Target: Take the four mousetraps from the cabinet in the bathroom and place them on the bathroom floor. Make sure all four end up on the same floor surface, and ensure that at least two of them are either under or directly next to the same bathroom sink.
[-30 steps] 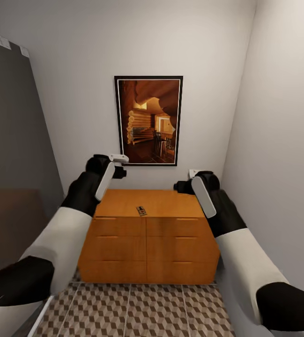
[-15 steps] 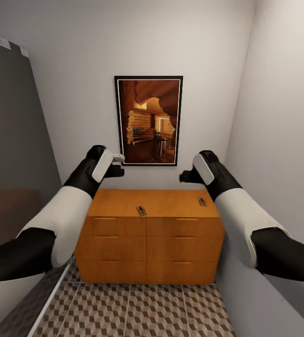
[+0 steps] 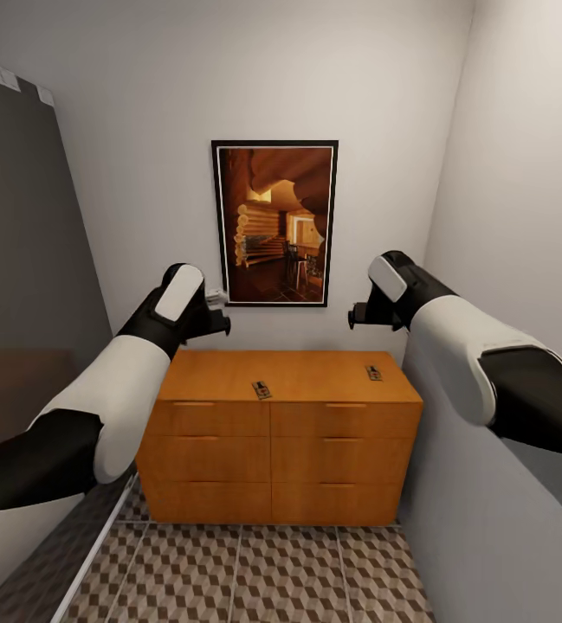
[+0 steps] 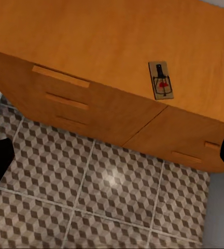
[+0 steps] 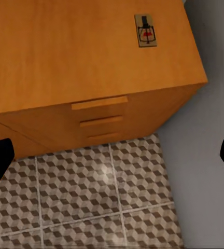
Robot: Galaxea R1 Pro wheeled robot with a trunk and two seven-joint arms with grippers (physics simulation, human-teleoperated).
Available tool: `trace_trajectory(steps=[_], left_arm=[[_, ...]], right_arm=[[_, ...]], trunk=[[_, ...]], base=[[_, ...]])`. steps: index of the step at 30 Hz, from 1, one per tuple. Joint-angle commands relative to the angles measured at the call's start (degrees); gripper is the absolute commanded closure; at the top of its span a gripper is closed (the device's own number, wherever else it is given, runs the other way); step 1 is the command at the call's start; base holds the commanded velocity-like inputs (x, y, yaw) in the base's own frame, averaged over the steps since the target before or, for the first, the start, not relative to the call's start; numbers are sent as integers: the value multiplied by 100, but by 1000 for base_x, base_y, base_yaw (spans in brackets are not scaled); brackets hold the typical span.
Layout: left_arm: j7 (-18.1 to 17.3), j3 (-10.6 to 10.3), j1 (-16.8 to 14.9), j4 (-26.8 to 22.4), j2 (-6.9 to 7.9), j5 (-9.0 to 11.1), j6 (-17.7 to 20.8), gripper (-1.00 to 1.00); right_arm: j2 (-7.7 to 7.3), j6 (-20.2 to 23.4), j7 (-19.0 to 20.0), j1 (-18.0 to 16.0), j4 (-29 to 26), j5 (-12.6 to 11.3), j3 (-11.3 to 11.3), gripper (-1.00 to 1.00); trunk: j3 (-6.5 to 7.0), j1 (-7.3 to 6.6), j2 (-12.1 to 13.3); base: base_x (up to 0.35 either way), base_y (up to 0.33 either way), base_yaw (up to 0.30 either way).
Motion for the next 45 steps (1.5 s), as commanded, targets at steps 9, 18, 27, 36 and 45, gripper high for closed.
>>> trace_trajectory(steps=[9, 18, 27, 36, 45], left_arm=[[648, -23, -18, -1, -4, 668, 11, -100], [822, -33, -22, -9, -20, 831, 11, -100], [860, -36, -23, -10, -23, 867, 11, -100], [861, -44, -24, -11, -33, 873, 11, -100], [868, -45, -24, -11, -46, 874, 11, -100]], right_arm=[[-38, 19, -186, -134, 289, -69, 102, -100], [-21, 19, -302, -163, 444, -84, 126, -100], [16, 19, -314, -156, 447, -110, 127, -100], [52, 19, -302, -155, 453, -128, 129, -100], [137, 19, -297, -155, 479, -127, 129, -100]], trunk=[[-3, 2, -4], [-3, 2, -4], [-3, 2, -4], [-3, 2, -4], [-3, 2, -4]], base=[[0, 0, 0], [0, -23, 0], [0, -132, 0], [0, -36, 0], [-1, -7, 0]])
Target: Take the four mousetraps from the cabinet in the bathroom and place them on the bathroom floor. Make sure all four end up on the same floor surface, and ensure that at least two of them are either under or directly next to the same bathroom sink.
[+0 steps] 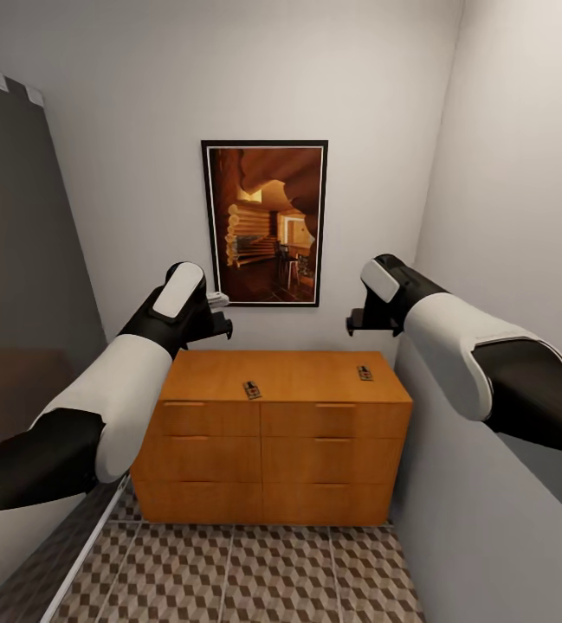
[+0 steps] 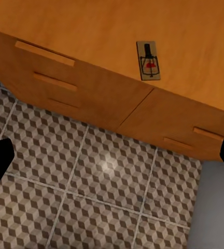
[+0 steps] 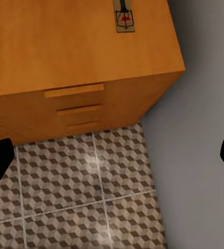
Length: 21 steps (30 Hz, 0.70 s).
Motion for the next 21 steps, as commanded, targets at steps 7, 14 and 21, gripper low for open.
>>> trace_trajectory(steps=[7, 14, 21], left_arm=[[61, -20, -2, -5, 0, 64, 20, -100], [43, -20, -2, -5, 4, 60, 20, -100], [31, -25, -2, -5, 7, 58, 20, -100]], right_arm=[[78, 22, -34, -1, 0, -56, 42, -100], [120, 22, -34, -1, 5, -53, 41, -100], [142, 22, -34, -1, 9, -57, 38, -100]], trunk=[[-3, 2, -4], [-3, 2, -4], [-3, 2, -4]], base=[[-41, -2, 0], [22, 0, 0], [60, 0, 0]])
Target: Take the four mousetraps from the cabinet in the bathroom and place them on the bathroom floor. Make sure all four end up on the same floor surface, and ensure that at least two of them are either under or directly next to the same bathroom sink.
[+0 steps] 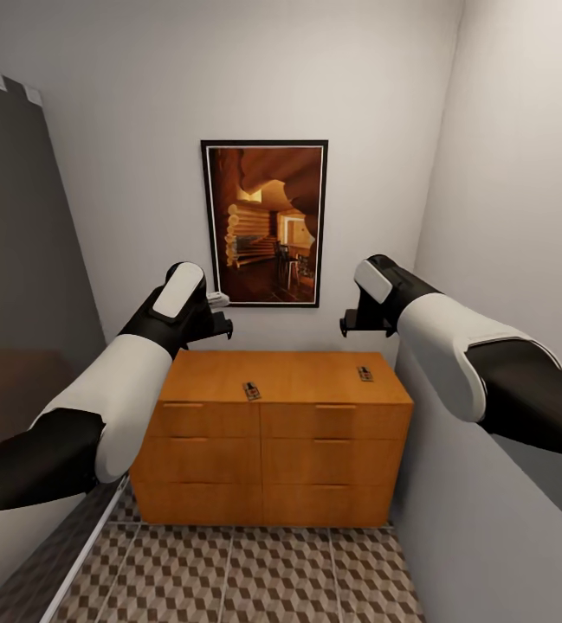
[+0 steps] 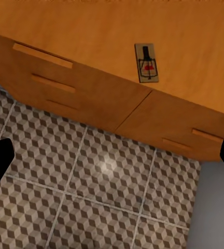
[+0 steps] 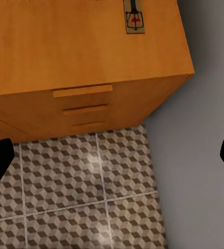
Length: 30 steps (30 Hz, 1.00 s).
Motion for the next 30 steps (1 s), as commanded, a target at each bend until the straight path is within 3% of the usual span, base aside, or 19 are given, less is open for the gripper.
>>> trace_trajectory(steps=[1, 30], left_arm=[[58, -20, -2, -5, 4, 57, 20, -100], [60, -23, -2, -5, -2, 56, 20, -100]], right_arm=[[2, 22, -35, 1, -6, -63, 43, -100], [13, 22, -35, 8, 90, -58, 42, -100]], trunk=[[-3, 3, -4], [-3, 3, -4]], base=[[32, 0, 0], [14, -67, 0]])
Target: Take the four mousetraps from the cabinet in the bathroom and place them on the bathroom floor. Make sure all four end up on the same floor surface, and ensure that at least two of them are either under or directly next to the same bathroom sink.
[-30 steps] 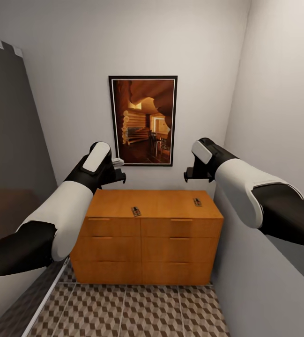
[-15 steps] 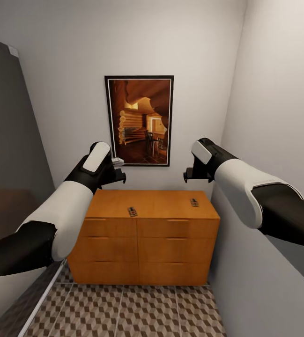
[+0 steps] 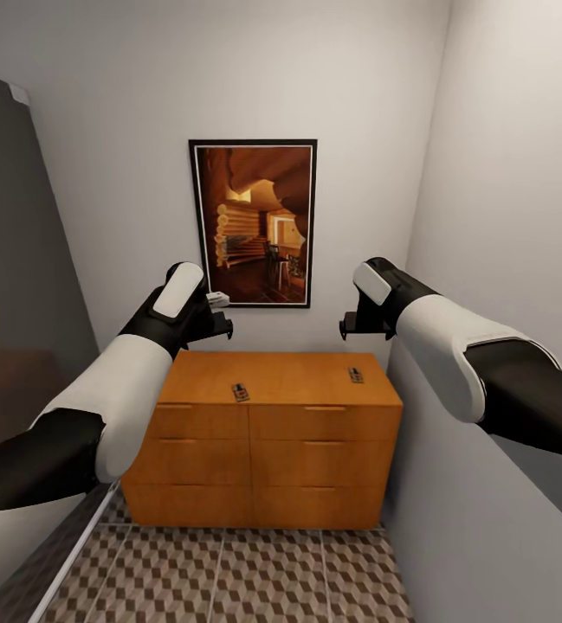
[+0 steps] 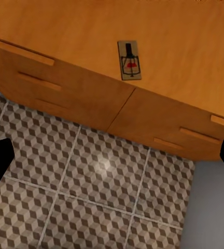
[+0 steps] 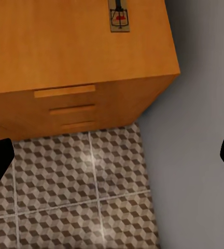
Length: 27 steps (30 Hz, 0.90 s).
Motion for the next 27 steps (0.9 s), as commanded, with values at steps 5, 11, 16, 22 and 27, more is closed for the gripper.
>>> trace_trajectory(steps=[5, 11, 16, 22, 27], left_arm=[[59, -19, -2, -5, 4, 57, 20, -100], [70, -19, -2, -5, 7, 55, 20, -100], [82, -25, -2, -5, 9, 48, 20, -100], [95, -27, -2, -8, 16, 32, 20, -100], [106, -28, 1, -18, 26, 21, 20, -100]], right_arm=[[-1, 22, -34, 0, 0, -59, 45, -100], [-1, 22, -34, 0, 3, -55, 45, -100], [-1, 22, -32, 0, 10, -53, 45, -100], [5, 22, -25, 0, 76, -46, 45, -100], [10, 22, -20, 0, 116, -39, 45, -100]], trunk=[[-3, 3, -4], [-3, 3, -4], [-3, 3, -4], [-3, 3, -4], [-3, 3, -4]], base=[[90, -7, 0], [45, -3, 0], [22, -1, 0], [97, 0, 0], [92, 0, 0]])
